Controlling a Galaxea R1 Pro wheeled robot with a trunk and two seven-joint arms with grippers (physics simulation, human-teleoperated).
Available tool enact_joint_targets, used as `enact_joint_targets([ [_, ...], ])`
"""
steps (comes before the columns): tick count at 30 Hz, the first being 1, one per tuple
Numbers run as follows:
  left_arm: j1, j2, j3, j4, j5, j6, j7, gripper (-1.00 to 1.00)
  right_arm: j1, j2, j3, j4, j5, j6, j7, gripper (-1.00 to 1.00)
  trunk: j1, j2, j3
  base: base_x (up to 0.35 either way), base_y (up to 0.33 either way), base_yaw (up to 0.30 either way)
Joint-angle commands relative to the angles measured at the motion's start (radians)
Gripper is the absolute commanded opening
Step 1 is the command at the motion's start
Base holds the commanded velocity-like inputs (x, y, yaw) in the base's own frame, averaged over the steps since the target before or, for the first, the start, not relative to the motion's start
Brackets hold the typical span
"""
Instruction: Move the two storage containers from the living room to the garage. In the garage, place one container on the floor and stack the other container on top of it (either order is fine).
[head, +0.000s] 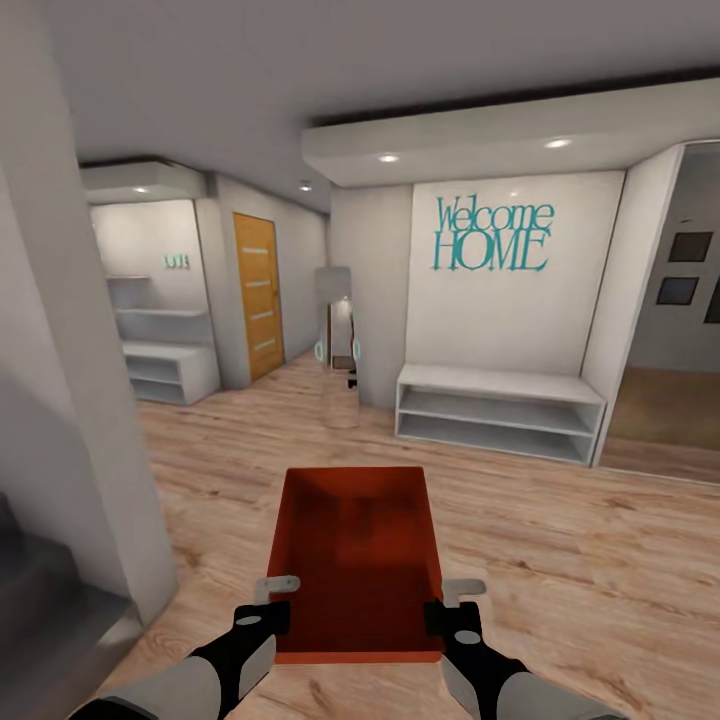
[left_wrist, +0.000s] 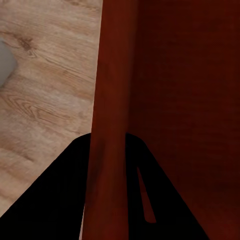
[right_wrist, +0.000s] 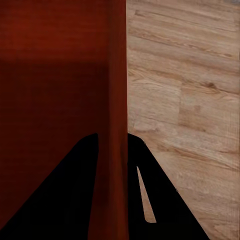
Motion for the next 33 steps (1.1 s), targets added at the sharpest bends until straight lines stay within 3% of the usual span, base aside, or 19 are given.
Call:
enact_joint_targets([
  [1, -0.001, 0.024, 0.056, -0.001, 0.000, -0.004, 0.008, -1.00, -0.001, 0.000, -0.048, -0.001, 0.002, 0.001, 0.007, -1.00, 0.001, -0.001, -0.001, 0.322, 0.000, 0.000],
  [33, -0.001, 0.024, 0.056, -0.001, 0.000, -0.004, 0.008, -1.00, -0.001, 0.000, -0.048, -0.001, 0.010, 0.000, 0.006, -1.00, 0.001, -0.001, -0.001, 0.322, 0.000, 0.000],
])
